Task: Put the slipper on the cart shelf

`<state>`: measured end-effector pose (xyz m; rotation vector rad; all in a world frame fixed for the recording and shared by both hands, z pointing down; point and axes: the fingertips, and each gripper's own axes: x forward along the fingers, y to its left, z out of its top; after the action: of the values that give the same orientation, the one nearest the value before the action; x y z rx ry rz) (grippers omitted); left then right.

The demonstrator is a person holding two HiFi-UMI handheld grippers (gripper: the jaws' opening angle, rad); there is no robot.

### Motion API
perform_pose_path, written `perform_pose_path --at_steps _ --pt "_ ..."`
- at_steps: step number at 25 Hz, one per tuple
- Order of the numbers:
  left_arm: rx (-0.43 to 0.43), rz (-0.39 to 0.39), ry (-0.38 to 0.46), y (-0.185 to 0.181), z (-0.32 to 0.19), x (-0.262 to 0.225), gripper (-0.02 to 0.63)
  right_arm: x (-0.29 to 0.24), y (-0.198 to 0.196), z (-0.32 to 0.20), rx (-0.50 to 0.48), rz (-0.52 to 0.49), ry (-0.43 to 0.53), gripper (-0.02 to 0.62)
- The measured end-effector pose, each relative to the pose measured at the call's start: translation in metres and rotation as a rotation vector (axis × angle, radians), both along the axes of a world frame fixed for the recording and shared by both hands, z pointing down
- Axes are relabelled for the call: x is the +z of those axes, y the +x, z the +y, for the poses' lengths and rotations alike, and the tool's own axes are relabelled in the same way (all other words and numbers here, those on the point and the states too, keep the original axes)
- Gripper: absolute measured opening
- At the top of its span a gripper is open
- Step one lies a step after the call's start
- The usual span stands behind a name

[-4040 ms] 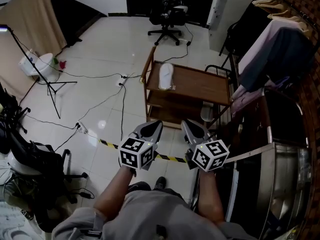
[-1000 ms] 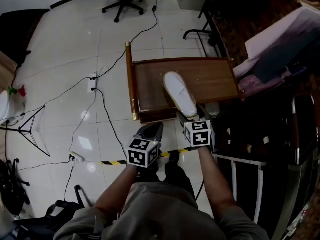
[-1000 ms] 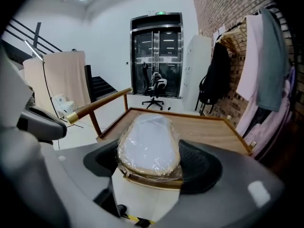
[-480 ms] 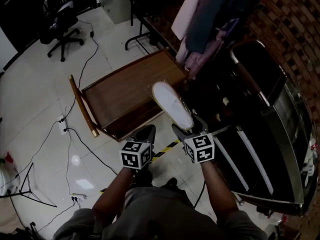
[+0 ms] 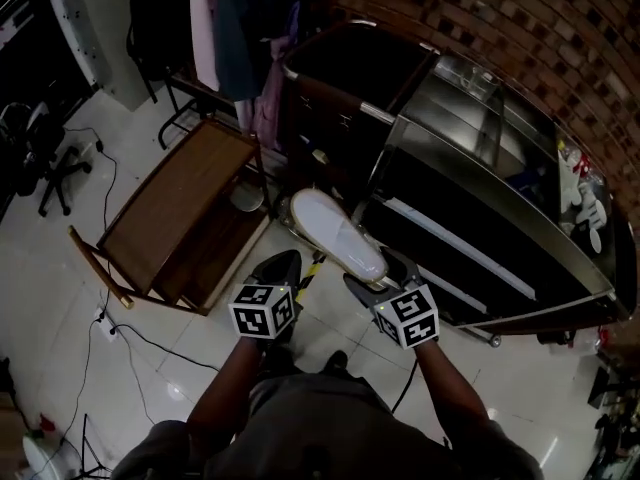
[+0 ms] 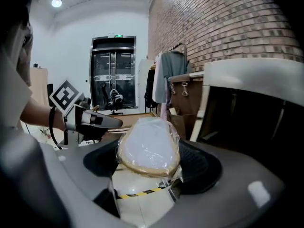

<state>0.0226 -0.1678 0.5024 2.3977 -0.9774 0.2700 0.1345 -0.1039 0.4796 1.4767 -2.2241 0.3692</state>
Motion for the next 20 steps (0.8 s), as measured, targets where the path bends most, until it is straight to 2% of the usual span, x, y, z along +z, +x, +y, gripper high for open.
perform_pose_path --at_steps 7,13,20 --pt "0.185 0.003 0.016 0.12 0.056 -0.005 0.008 -0.001 0.111 0.089 0.188 0.026 0.003 0.36" --pt "0.359 0.004 0.028 0.215 0.106 -0.005 0.008 -0.008 0.21 0.15 0.421 0.011 0.039 0.359" --pt "0.541 -0.008 0.03 0.295 0.142 -0.006 0.008 0.0 0.313 0.196 0.703 0.031 0.06 0.36"
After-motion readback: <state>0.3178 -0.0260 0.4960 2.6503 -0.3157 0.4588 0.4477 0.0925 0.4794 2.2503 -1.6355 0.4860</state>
